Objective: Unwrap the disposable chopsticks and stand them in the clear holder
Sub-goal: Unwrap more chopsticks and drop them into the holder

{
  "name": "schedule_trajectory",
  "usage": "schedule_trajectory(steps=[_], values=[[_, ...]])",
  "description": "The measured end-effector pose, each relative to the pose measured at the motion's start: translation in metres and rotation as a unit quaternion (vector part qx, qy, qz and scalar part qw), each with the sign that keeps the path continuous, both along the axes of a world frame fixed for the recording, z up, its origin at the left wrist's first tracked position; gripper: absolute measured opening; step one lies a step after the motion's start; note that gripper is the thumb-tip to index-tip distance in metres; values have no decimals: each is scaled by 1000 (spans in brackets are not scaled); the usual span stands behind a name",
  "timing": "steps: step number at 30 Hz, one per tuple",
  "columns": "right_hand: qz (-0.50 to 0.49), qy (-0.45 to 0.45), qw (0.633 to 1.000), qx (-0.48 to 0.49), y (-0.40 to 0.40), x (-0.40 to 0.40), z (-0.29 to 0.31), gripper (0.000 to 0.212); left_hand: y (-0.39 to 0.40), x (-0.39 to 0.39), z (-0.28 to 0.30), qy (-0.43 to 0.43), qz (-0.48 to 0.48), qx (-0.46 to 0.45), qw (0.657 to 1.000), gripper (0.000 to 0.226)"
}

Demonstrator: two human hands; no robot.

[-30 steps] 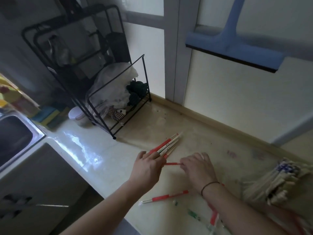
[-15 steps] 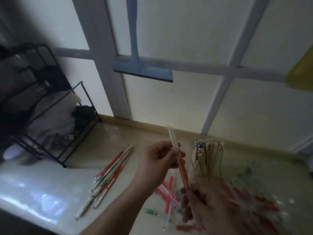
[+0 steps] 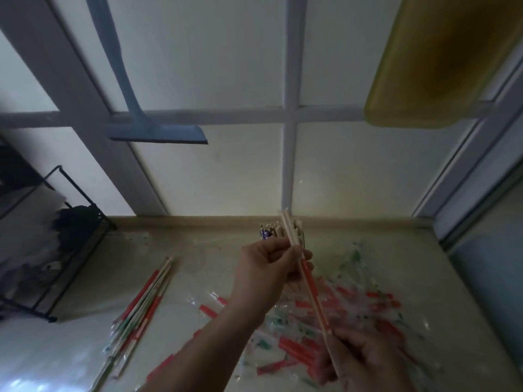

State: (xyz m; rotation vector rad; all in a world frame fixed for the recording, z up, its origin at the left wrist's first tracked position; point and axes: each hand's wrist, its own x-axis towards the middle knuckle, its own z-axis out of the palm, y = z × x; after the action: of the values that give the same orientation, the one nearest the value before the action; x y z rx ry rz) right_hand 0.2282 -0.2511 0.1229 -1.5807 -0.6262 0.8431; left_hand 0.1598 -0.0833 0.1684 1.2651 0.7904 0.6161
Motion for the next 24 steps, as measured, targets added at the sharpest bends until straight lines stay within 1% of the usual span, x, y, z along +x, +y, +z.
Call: schedule_trajectory(steps=[4,6,9,13,16,21,24], values=[[-4,7,1000,-7,-1,5,2,29,-6,3,-3,3,-20,1,1000,15],[20,30,999,-18,1,9,5,25,-9,4,-4,6,-20,-6,1000,16],[43,60,996,-42,3,14,8,28,-6,4,-5,14,-15,-14,1000,17],[54,95,994,-28,10,14,16,29,0,6,-2,8,0,-35,999,17],[47,129,990,-16,16,10,21,17,5,7,-2,16,1,-41,999,16],[43,145,988,-21,21,9,23,14,9,5,-9,32,12,-68,997,16],[47,131,990,-26,22,10,22,13,12,4,-12,36,20,-80,996,17]])
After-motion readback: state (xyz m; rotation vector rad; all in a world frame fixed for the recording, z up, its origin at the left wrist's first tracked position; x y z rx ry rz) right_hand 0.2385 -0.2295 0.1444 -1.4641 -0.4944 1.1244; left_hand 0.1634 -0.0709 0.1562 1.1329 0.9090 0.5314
